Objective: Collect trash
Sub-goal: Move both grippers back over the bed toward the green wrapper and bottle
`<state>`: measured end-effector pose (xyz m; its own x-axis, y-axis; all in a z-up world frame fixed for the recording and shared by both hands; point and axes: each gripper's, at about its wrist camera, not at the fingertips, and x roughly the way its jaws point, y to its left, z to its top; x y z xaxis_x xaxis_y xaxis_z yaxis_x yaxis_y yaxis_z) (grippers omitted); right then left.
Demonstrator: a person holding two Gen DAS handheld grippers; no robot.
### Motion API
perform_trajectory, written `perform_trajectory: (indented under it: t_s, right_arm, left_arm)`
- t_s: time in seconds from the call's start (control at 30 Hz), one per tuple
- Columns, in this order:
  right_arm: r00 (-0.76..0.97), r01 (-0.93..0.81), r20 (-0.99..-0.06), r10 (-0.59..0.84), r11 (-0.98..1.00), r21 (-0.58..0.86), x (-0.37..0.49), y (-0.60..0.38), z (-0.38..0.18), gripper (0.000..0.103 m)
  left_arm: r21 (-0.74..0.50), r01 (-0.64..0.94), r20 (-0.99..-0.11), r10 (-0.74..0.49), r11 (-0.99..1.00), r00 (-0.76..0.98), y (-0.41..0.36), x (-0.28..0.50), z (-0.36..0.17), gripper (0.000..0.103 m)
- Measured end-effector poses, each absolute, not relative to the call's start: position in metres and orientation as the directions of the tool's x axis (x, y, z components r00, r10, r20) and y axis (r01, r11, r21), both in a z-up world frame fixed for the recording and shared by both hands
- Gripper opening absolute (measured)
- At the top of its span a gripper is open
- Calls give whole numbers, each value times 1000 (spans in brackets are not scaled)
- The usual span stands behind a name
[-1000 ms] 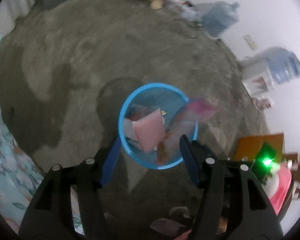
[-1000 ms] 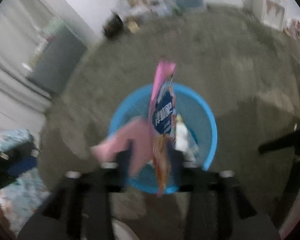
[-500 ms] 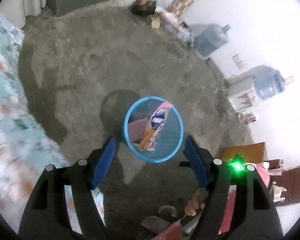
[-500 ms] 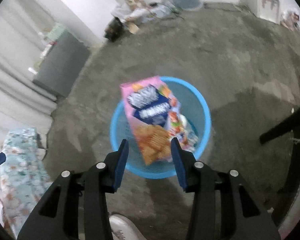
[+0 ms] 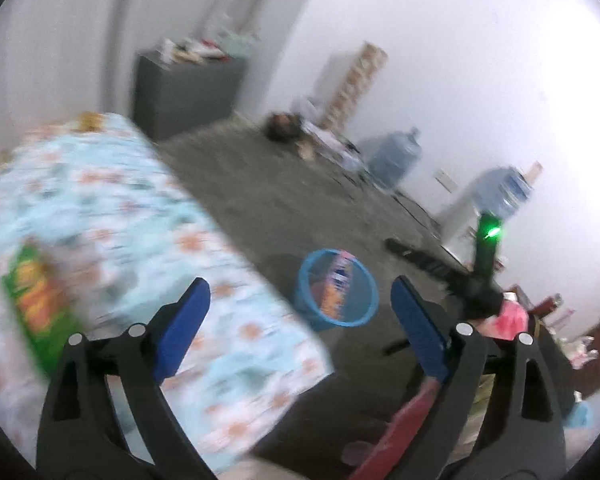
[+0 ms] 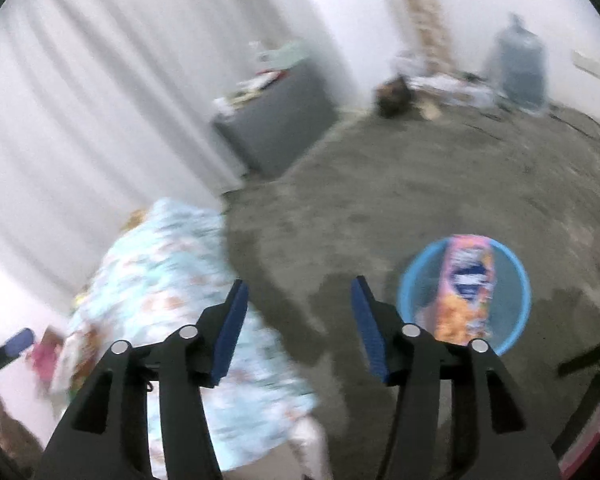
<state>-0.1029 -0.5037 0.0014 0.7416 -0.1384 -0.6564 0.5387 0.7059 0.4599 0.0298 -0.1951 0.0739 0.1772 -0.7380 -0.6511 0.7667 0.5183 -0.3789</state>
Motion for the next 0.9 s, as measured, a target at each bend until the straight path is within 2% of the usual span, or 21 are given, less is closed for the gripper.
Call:
perform_trajectory:
  t_s: [0.17,0.27,0.43,0.57,0.67,0.9]
  right_arm:
    - [768,358,-640,17,817,451,-47,-431,45,63]
    - [757,239,-642,118,865,440,-7,-378,62,66]
    - [686,52,-663,301,888,458,67,-283,73,72]
    - [588,-51,-732,344,919,391,113,-210,66,73]
    - [533,-93,-781,324,941,326,137,-176,53,73]
    - [364,-137,-896,253,966,218,195,-128,1,73]
  left_arm:
    - [-362,662,-616,-701,656,359,-71,30,66,90]
    - [-384,531,-636,-634,755,441,0,36,49,90]
    - [-372,329,-679,-496,868,541,67,48,21,90]
    - [-328,240,-704,-405,914,583,89,58,-1,90]
    - [-302,196,-744,-359,933,563,96,64,-24,90]
    - [-311,204,-771,-372,928,517,96,72,-56,90]
